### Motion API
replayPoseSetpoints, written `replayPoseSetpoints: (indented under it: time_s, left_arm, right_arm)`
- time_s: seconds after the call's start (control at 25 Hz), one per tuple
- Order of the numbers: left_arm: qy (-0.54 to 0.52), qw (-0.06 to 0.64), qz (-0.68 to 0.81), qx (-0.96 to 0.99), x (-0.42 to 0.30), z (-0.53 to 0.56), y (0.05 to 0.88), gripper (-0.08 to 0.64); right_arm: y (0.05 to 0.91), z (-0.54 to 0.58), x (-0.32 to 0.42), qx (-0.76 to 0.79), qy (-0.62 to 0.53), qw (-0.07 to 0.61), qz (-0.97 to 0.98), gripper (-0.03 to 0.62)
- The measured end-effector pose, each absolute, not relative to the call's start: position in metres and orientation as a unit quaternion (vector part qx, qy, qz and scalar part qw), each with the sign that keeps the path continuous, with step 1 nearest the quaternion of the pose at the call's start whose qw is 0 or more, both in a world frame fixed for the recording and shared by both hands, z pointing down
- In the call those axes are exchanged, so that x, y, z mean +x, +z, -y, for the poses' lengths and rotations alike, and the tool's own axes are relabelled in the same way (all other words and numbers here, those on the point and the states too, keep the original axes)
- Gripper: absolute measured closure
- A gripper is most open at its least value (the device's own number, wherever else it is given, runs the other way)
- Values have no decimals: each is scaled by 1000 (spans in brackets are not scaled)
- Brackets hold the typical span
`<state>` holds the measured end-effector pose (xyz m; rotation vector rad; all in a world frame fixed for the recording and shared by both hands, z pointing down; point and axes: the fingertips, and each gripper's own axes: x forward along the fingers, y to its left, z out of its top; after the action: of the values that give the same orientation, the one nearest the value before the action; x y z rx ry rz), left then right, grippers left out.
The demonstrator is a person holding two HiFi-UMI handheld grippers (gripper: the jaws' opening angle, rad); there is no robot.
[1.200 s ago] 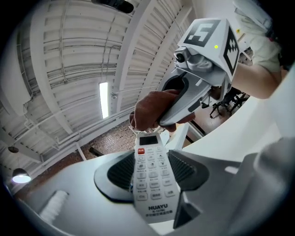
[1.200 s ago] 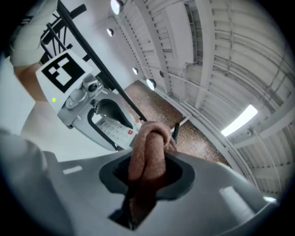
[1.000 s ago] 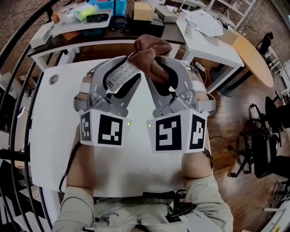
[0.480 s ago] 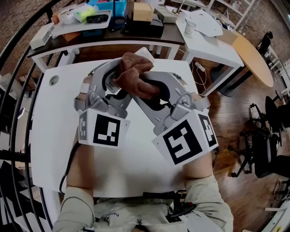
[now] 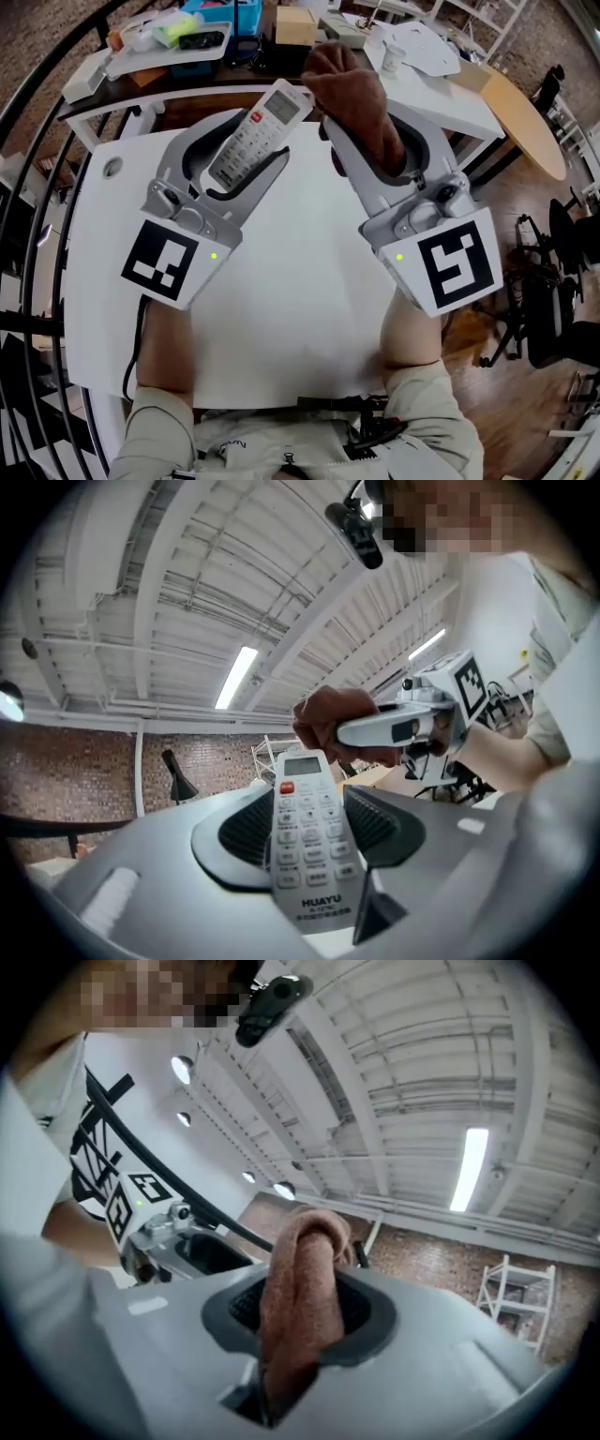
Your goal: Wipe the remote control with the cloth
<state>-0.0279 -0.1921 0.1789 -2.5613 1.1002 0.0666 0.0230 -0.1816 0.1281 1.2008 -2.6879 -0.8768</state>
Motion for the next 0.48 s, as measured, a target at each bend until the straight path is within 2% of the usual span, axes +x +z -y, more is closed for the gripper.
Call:
replayPoseSetpoints:
  time_s: [0.12, 0.48]
  left_arm:
    - [45, 168, -380, -909, -37, 192, 174, 316]
    - [102, 126, -354, -921, -46, 184, 163, 316]
  right_arm:
    - [128, 195, 31, 419, -284, 28, 862, 495]
    - [150, 185, 1, 357, -309, 48, 880, 495]
